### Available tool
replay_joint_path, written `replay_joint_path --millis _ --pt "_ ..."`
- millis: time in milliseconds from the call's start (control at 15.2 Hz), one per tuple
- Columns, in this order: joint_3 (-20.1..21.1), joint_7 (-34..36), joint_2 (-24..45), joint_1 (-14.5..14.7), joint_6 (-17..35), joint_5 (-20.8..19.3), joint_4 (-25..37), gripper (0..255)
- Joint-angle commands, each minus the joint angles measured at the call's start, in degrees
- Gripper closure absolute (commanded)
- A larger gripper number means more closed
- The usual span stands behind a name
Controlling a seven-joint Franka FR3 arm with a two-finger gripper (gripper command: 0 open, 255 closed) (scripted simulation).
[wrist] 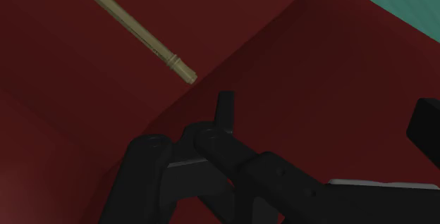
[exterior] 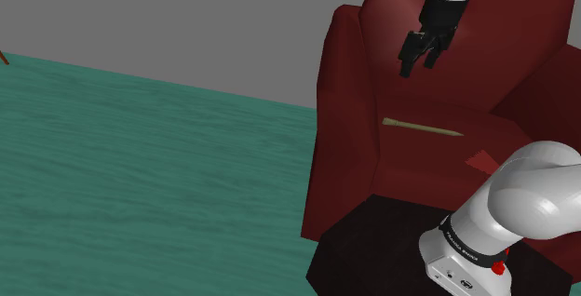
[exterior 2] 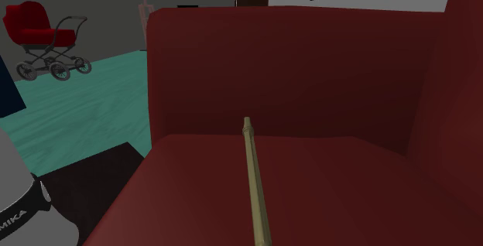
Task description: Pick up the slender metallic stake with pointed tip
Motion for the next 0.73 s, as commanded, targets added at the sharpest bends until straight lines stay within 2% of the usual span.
replay_joint_path --millis 0,330,660 --pt "0.00 0.00 0.00 0.00 0.00 0.00 0.00 0" --pt "-7.70 -13.26 -5.63 0.67 4.39 -4.52 -8.93 0" --pt "-16.75 -26.84 -8.15 0.46 9.26 -10.46 -15.18 0"
